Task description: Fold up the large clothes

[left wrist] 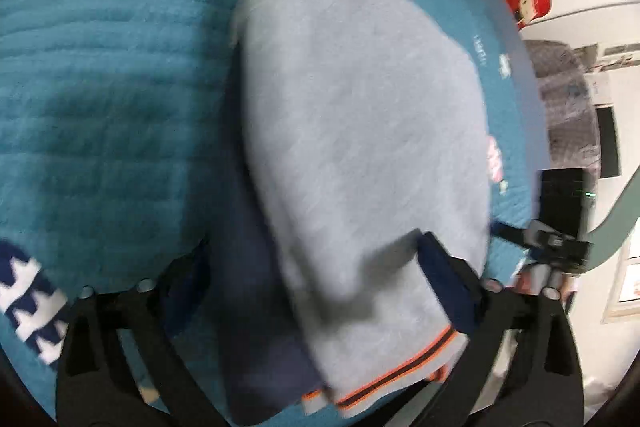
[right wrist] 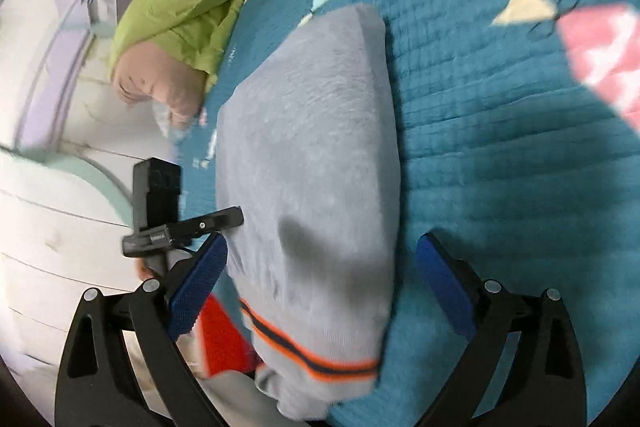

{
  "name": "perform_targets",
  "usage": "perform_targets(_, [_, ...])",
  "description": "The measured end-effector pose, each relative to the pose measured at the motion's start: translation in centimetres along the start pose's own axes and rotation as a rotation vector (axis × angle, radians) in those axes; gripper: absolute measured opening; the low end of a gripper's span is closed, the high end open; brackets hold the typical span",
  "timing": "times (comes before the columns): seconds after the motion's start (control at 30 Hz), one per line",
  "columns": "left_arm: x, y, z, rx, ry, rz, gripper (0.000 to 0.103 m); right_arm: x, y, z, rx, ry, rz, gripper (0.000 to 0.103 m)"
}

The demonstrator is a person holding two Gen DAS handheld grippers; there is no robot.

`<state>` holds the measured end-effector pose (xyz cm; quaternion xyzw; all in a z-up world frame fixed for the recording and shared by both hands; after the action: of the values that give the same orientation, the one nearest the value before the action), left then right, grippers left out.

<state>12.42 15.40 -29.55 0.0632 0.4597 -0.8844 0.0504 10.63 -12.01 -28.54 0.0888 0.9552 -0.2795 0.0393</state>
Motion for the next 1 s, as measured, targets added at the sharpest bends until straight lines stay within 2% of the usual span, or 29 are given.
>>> perform_targets(0.07, [-0.8, 0.5, 0.6, 0.041, -0.005, 0.003, 0.098, -0.6, 0.5, -0.3, -0.055, 0.014, 0.005, 0.093])
perform_targets(0.1, [-1.1, 1.0, 0.7, 0.039, -0.03, 0.0, 0.098, -0.8, 0.6, -0.4, -0.046, 0.024, 0.003, 0.094])
perform_targets(0.13, [-1.4, 1.4, 0.9, 0.016, -0.042, 0.001, 0.098, -1.3, 1.3, -0.8, -0.014, 0.025, -0.004, 0.094])
perform_targets(0.2, [-1.5, 2.1, 1.6, -0.043, 0.004, -0.008, 0.098, -1.7, 2.0, -1.2, 0.045, 0.012, 0.002, 0.094])
perform_targets(0.23, [-1.5, 2.3, 1.9, -0.067, 0.012, -0.005, 0.098, -1.9, 2.4, -1.7, 0.1, -0.004, 0.029, 0.094])
perform_targets(0.27, [-1.5, 2.1, 2.2, -0.093, 0.008, 0.012, 0.095, -2.0, 3.0, -2.5, 0.192, -0.042, 0.055, 0.093])
perform_targets(0.3, [-1.7, 2.1, 2.6, -0.108, 0.008, 0.034, 0.089, -1.7, 3.7, -3.6, 0.315, -0.117, 0.072, 0.089])
perform_targets(0.33, [-1.4, 1.7, 3.0, -0.131, 0.012, 0.073, 0.085, -1.3, 4.2, -4.6, 0.405, -0.201, 0.084, 0.085])
perform_targets(0.37, [-1.1, 1.2, 3.3, -0.177, 0.018, 0.119, 0.075, -0.8, 4.3, -5.9, 0.462, -0.284, 0.115, 0.08])
perform_targets(0.43, [-0.4, 0.5, 3.8, -0.204, 0.021, 0.178, 0.071, -0.1, 3.8, -7.6, 0.529, -0.359, 0.162, 0.056])
perform_targets(0.5, [0.3, 0.1, 4.9, -0.274, 0.059, 0.221, 0.064, 0.7, 3.3, -9.2, 0.563, -0.436, 0.198, 0.044])
perform_targets(0.53, [0.6, 0.0, 5.8, -0.325, 0.104, 0.238, 0.062, 1.3, 3.3, -10.3, 0.587, -0.492, 0.219, 0.04])
perform_targets(0.6, [1.0, -0.7, 7.2, -0.393, 0.156, 0.282, 0.05, 2.3, 3.3, -11.6, 0.629, -0.573, 0.254, 0.035])
perform_targets(0.67, [1.3, -2.4, 7.1, -0.391, 0.169, 0.318, 0.048, 3.0, 3.2, -12.9, 0.643, -0.644, 0.304, 0.035])
perform_targets(0.73, [1.2, -4.2, 6.7, -0.389, 0.167, 0.343, 0.046, 3.4, 3.5, -14.0, 0.692, -0.772, 0.328, 0.034])
perform_targets(0.8, [0.5, -5.7, 6.6, -0.394, 0.164, 0.369, 0.046, 3.1, 4.0, -15.2, 0.694, -0.859, 0.344, 0.034])
perform_targets(0.93, [-1.3, -9.3, 6.2, -0.43, 0.149, 0.427, 0.046, 1.7, 5.3, -18.7, 0.592, -0.881, 0.346, 0.034])
perform_targets(1.0, [-3.0, -11.7, 6.0, -0.478, 0.17, 0.45, 0.046, 0.5, 6.0, -20.3, 0.544, -0.864, 0.339, 0.034])
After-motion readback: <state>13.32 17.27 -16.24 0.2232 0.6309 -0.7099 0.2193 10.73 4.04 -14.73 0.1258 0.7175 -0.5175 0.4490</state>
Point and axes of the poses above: each gripper's, at about its wrist camera, not at the fingertips, and y roughly the way its jaws point, z to its right, x to its underside, the point moved 5 cm from there along y, roughly the way its jaws point, and after that the axes turned 2 degrees about z, right-handed, at the moved point
